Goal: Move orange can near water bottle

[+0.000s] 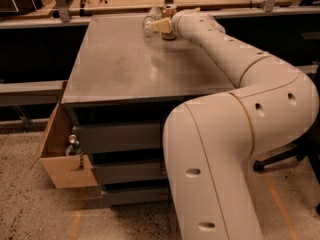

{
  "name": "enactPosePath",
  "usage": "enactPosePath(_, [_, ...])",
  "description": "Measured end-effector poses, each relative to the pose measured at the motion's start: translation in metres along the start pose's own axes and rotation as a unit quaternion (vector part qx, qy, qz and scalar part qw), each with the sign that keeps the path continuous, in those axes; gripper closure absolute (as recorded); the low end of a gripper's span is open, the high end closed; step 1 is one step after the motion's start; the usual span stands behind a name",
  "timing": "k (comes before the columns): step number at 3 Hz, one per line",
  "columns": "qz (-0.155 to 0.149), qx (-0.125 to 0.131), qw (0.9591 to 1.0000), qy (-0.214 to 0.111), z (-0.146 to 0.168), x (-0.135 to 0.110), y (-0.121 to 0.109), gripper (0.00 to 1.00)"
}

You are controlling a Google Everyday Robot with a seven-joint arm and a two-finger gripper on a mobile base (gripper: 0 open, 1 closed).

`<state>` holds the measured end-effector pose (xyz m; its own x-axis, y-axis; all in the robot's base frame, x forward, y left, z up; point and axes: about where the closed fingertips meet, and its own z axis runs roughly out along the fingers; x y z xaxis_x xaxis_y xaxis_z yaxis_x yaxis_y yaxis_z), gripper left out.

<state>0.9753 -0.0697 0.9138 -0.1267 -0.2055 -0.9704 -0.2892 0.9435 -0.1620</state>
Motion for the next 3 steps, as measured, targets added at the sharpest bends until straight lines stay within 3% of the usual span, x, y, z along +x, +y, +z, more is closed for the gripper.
enactPosePath(1, [0.016, 0.022, 0.9995, 0.017, -0.041, -0.008, -0.022, 0.00])
enactPosePath(2, [0.025, 0.080, 0.9965, -0.004, -0.102, -0.055, -0.047, 0.00])
enactPosePath(3, [0.025, 0.124, 0.9917, -0.020, -0.119, -0.060, -0.043, 0.00])
